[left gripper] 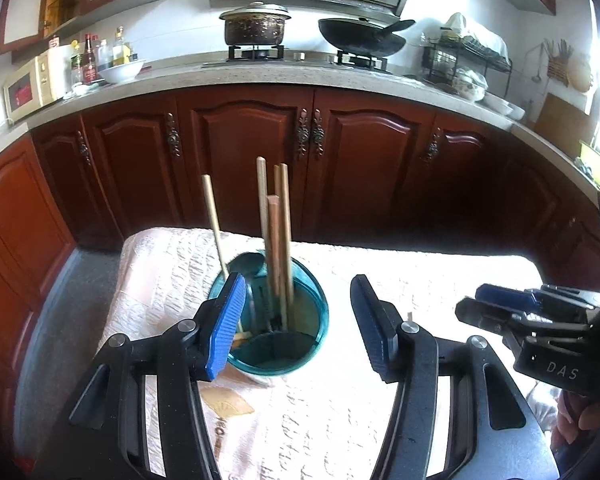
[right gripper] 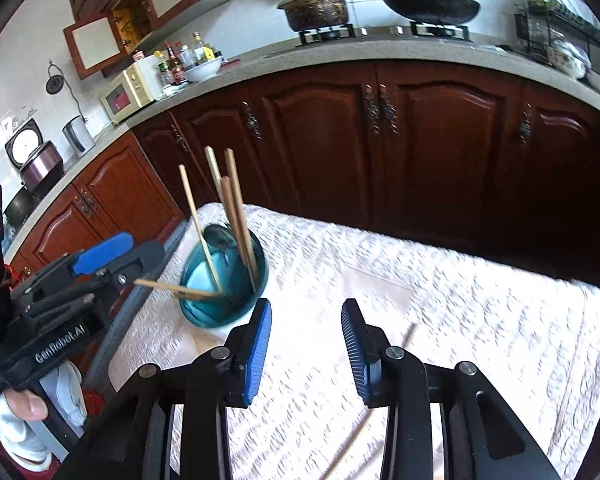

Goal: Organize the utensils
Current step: 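Withdraw both tools up and away from the cup, then move the right tool over the white plastic spoon on the cloth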

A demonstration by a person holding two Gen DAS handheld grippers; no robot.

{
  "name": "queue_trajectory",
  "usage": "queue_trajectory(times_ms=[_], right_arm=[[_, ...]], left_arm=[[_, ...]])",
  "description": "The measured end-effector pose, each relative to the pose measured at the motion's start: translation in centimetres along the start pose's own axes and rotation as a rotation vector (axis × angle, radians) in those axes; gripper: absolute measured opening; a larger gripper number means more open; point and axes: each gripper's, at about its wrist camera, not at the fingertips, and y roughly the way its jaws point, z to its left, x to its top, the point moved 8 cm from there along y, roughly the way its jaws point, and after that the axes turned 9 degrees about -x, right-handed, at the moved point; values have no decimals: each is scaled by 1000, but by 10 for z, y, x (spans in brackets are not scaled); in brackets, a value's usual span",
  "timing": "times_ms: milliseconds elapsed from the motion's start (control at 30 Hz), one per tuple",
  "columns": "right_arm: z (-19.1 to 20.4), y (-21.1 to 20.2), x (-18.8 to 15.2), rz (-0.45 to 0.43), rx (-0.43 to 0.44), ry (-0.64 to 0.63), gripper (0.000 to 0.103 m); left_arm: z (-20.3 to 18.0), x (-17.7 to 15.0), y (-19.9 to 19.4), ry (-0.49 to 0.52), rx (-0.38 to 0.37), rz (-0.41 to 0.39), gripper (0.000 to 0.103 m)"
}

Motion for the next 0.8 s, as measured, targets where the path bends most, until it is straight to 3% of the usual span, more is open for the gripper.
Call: queue_trajectory(times_ms=[500, 800], right_arm=[[-78, 48, -120, 239, -82, 111, 37], [-88, 71, -166, 337, -69, 163, 37]], left_arm=[[-35, -35, 10, 37, -56, 74, 54], [-37, -52, 26, 33, -57, 120, 54]])
